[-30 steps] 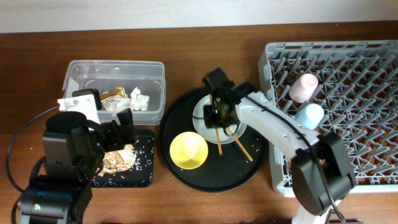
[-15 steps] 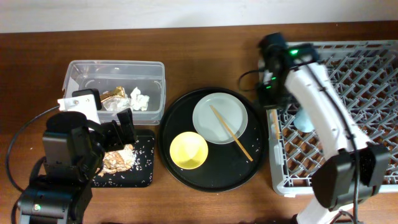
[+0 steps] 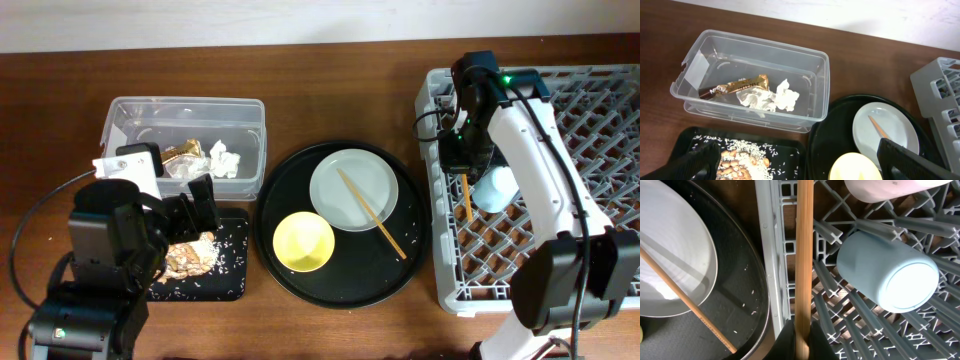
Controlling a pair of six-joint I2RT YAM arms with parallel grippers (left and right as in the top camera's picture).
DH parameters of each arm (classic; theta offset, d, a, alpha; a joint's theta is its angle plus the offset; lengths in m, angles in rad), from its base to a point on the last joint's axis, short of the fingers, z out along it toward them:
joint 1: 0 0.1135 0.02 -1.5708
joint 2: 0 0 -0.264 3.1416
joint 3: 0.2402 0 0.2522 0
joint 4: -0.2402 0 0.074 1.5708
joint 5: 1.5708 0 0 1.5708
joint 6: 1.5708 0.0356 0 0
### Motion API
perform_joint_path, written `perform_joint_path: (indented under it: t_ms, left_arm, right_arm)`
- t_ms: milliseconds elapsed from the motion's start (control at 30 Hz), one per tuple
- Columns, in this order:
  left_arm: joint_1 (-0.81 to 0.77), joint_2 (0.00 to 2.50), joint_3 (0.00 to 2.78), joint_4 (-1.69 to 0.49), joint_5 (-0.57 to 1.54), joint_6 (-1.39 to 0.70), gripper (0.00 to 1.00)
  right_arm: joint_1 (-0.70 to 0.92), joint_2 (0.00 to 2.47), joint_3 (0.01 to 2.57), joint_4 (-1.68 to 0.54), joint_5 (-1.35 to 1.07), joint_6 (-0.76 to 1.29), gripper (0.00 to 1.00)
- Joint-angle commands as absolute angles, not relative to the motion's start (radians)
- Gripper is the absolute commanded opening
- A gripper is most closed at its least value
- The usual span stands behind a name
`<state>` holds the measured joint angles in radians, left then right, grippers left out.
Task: Sort waste into correct bins and load items into the dishwasher rack
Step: 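Carry the chopstick into the dish rack and release it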
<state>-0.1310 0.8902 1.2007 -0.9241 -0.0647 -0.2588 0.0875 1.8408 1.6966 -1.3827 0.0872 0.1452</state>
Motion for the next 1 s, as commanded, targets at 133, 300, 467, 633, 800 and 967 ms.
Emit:
perform_joint_path:
  t_ms: [133,300,467,633,800,967]
  left_arm:
    - [-0.126,0.887,1.213,-0.922,-0.079,-0.269,0.99]
    - [-0.126,0.887,1.213,-0.922,-0.079,-0.269,0.99]
    - [-0.126,0.887,1.213,-0.922,-0.079,-0.268,0.99]
    - [-0.126,0.887,1.213,-0.922,-0.079,-0.269,0.99]
    - [-0.126,0.887,1.213,-0.922,-0.079,-0.269,0.99]
    - [-0.126,0.887,1.213,-0.922,-0.079,-0.268,0.99]
  right_arm:
    - [0.083,1.841,1.686,-1.38,0.102,0.135,0.36]
    - [0.083,1.841,1.685,-1.38,0.102,0.135,0.4]
    - [0.084,1.841,1.685,-1.381,0.067,0.136,0.41]
    - [0.089,1.841,1.685,-1.389,-0.218,0.083,0.41]
    - [0.14,1.841,1.685,-1.399,-0.41,-0.036,0.41]
    - [0.255,1.841,1.67,-1.328,-0.391,-0.038,0.41]
